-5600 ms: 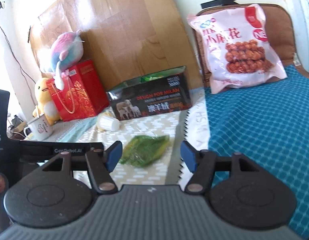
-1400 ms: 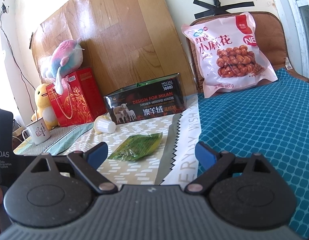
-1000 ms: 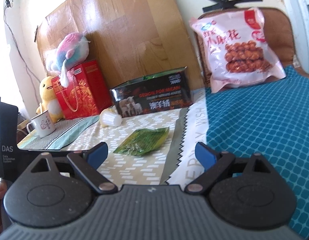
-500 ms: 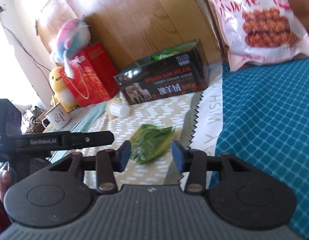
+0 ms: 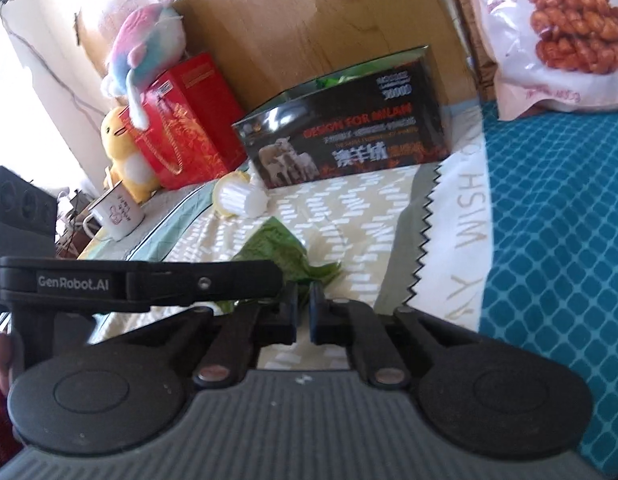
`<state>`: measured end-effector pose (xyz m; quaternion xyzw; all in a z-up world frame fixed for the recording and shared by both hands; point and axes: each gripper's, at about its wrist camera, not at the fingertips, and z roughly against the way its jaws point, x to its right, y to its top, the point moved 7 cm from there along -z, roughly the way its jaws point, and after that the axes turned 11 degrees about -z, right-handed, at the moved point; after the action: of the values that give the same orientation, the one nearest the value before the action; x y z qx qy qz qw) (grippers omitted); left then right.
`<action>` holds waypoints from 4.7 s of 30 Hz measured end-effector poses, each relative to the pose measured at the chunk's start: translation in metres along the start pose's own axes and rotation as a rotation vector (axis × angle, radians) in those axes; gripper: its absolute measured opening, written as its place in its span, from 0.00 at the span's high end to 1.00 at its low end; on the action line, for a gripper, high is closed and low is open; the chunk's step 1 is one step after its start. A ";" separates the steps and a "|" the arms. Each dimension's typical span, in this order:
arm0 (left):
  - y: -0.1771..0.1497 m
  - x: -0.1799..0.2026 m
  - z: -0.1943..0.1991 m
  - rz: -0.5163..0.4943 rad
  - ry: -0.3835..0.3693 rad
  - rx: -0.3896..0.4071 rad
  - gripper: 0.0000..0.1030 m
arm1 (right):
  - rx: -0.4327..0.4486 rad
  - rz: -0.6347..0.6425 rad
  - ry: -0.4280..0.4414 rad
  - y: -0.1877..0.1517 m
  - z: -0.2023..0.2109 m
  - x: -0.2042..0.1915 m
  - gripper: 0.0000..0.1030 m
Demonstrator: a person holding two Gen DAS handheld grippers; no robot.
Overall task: Organize snacks
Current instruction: 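Grasp the dark green packet on the bed with the left tool, then carry the dark green packet into the black box and release, then grasp the white cup with yellow lid with the left tool, then carry the white cup into the black box and open the left tool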
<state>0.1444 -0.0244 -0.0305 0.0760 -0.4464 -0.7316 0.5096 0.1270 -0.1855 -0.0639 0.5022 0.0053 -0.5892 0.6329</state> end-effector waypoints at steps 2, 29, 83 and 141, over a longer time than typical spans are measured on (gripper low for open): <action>0.012 0.003 0.007 -0.007 -0.018 0.022 0.82 | 0.021 -0.018 0.016 0.010 0.003 -0.003 0.95; 0.147 -0.127 0.005 -0.053 0.326 0.233 0.25 | 0.297 0.084 -0.065 0.139 -0.064 -0.020 0.84; -0.069 0.003 0.117 0.005 0.180 0.082 0.32 | -0.056 0.355 0.010 -0.090 0.031 -0.097 0.41; 0.048 0.044 0.037 -0.149 0.025 0.081 0.65 | 0.183 0.412 -0.090 0.013 0.037 -0.062 0.61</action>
<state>0.1355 -0.0429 0.0415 0.1385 -0.4625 -0.7477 0.4559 0.0956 -0.1662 -0.0002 0.5212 -0.1791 -0.4671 0.6914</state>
